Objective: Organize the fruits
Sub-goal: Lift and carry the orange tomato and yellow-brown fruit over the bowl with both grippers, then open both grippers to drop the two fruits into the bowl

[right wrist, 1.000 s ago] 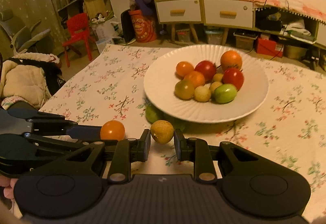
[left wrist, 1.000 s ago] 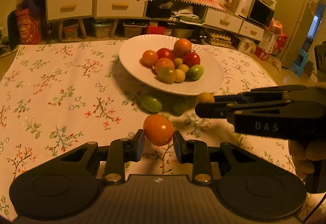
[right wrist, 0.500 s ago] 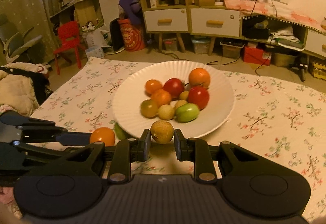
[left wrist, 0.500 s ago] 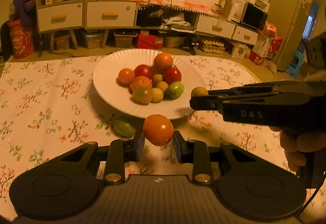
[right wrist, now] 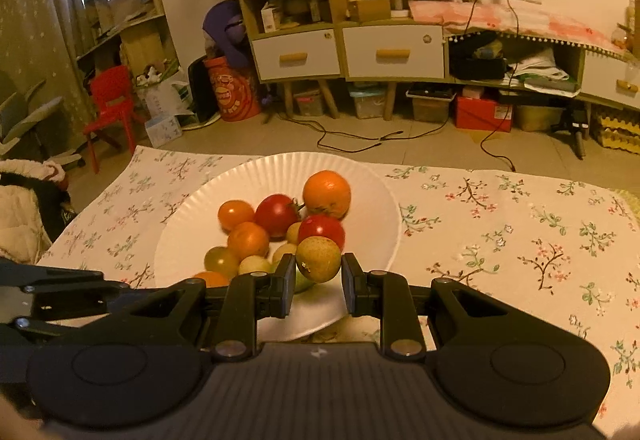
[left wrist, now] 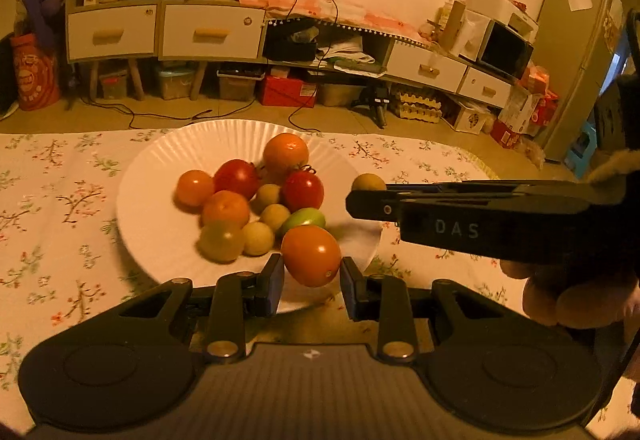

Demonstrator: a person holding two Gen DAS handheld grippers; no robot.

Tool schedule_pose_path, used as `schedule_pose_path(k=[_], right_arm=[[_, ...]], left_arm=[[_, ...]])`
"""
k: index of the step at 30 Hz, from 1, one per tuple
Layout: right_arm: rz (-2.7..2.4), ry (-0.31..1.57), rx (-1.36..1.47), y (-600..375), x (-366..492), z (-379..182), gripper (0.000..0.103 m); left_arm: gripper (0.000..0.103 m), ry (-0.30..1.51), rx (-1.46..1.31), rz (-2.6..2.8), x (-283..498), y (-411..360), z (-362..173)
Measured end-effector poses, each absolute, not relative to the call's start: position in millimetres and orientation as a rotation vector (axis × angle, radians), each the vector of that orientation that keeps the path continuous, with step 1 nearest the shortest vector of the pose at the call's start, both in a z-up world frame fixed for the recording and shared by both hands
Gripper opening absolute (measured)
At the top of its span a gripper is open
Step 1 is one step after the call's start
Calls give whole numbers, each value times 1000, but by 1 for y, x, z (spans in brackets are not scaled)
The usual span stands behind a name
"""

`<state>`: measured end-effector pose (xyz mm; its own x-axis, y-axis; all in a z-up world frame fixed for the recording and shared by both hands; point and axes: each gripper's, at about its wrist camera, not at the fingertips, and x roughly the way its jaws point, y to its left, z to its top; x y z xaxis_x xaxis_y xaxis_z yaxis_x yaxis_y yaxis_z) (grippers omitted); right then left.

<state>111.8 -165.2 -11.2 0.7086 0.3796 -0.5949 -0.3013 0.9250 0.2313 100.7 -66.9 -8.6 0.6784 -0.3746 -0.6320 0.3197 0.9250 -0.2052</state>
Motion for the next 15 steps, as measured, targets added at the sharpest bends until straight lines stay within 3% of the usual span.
schedule_pose_path(k=[15], right_arm=[[399, 697, 118, -168, 128, -19, 22]], left_arm=[[21, 769, -63, -350, 117, -77, -19]])
